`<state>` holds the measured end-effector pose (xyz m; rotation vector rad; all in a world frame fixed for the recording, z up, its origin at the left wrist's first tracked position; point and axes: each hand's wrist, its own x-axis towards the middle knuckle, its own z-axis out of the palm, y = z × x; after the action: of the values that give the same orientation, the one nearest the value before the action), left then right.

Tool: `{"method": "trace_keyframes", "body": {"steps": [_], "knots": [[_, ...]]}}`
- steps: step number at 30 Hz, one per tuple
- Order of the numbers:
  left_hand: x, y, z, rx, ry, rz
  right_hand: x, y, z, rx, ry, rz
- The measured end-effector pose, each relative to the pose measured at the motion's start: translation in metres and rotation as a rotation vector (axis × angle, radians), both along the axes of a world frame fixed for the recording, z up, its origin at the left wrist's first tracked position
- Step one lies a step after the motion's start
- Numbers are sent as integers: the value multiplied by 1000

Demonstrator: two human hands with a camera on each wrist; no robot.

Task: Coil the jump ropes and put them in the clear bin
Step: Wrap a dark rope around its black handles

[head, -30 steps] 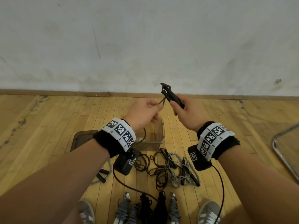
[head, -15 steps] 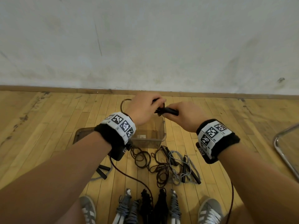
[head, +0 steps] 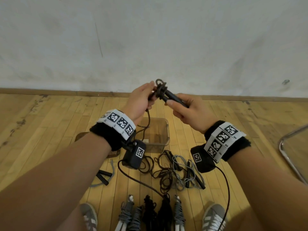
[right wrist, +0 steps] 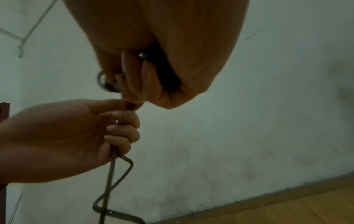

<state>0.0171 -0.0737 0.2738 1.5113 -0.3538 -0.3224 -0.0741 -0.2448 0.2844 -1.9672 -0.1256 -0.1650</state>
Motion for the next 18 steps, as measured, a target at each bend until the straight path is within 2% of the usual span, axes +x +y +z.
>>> {"method": "trace_keyframes", "body": {"steps": [2,5,8,12,15,18], "knots": [[-10,-6,-3,127,-174,-5,4,-1,-2,108,-14,-96],[-19,-14,-13,205,-278,-19,7,-2,-8,-9,-18,-208],[-20,-14,-17,288,-306,26,8,-2,-16,-195,-27,-313],[-23,-13,-14,337,-339,63,11,-3,-19,-313,-44,-374],[-21,-14,-13,349,-302,78,10,-5,-18,-356,-35,-393],[-22,-15,-11,280,-213,57,9,-3,-19,-434,-46,-413]]}}
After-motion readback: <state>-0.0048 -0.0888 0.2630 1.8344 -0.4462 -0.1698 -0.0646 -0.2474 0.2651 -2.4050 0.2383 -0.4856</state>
